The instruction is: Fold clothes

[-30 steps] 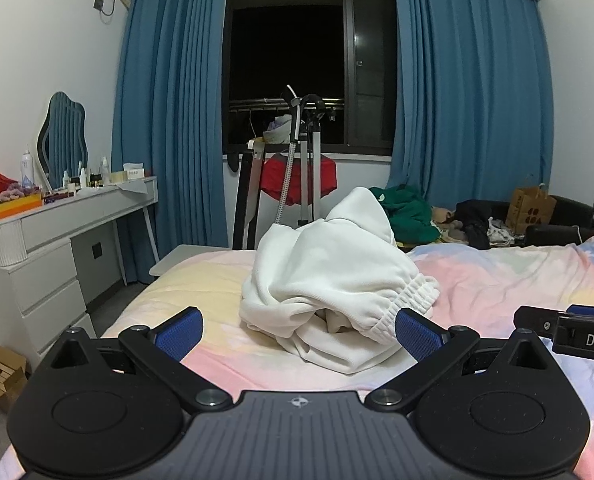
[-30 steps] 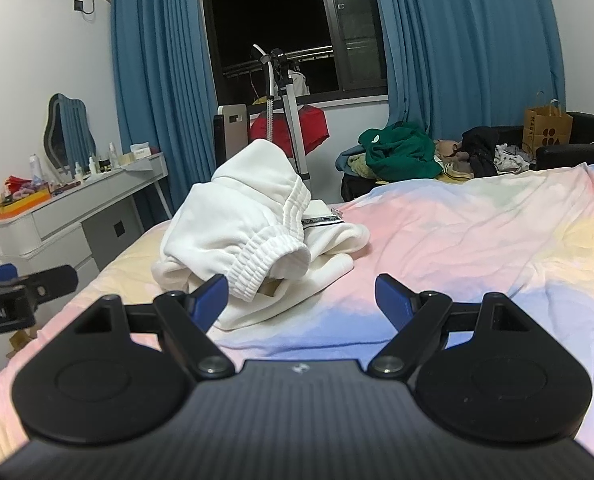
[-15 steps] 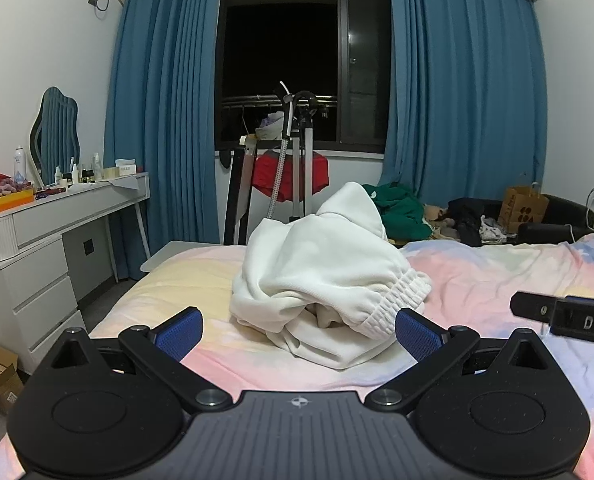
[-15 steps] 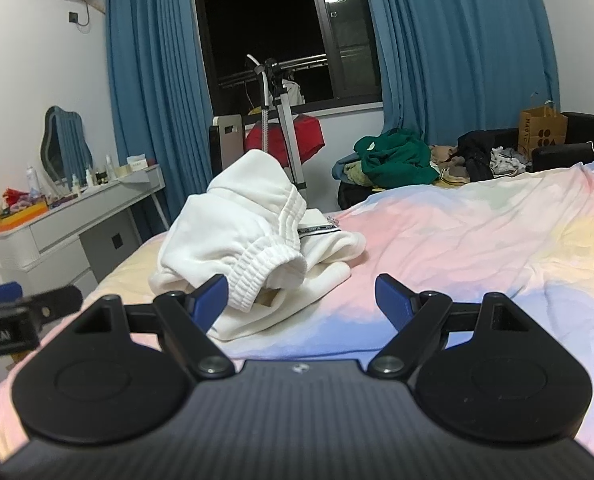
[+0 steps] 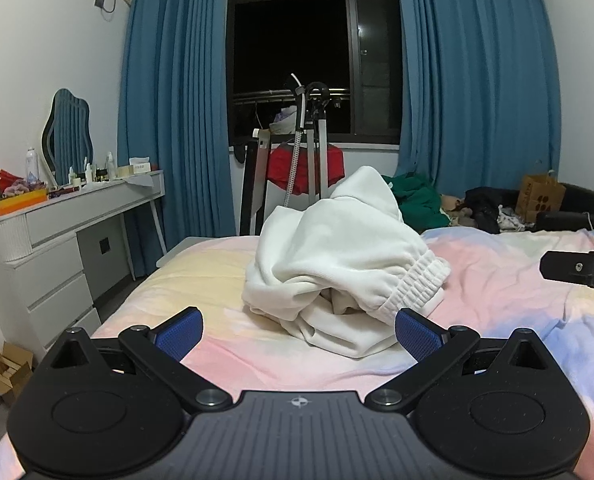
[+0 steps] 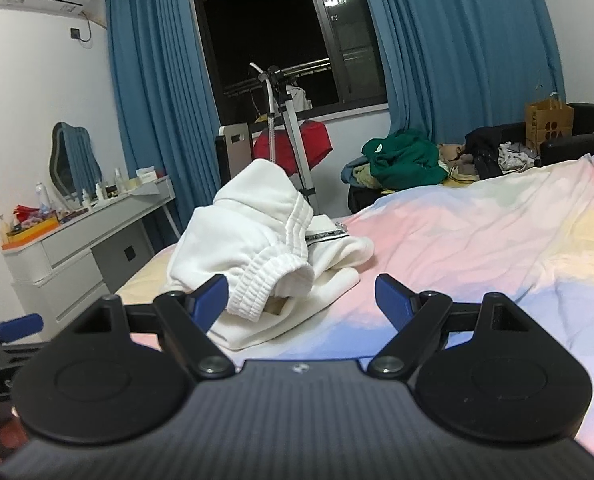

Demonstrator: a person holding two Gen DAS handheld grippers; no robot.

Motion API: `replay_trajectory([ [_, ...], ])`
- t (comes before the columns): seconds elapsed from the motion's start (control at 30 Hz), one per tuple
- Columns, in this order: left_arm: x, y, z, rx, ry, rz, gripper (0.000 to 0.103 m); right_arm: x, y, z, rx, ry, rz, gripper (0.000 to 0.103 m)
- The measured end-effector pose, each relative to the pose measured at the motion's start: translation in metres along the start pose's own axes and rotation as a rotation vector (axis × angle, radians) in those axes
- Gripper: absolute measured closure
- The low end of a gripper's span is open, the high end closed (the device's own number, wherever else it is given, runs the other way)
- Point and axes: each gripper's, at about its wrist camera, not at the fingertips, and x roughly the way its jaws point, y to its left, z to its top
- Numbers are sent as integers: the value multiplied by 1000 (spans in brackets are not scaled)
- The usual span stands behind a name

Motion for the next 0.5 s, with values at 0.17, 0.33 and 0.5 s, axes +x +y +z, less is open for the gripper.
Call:
replay_trajectory([
  [0.17, 1, 5, 2, 3, -11, 9, 0, -4, -7, 1, 25, -15, 11, 21],
  [0.33, 8, 6, 0, 20, 14, 5, 0, -9, -11, 2, 48, -39, -5, 21],
  [0.5, 17, -9, -7, 89, 26, -10, 0, -14, -18, 5, 81, -71, 29, 11],
])
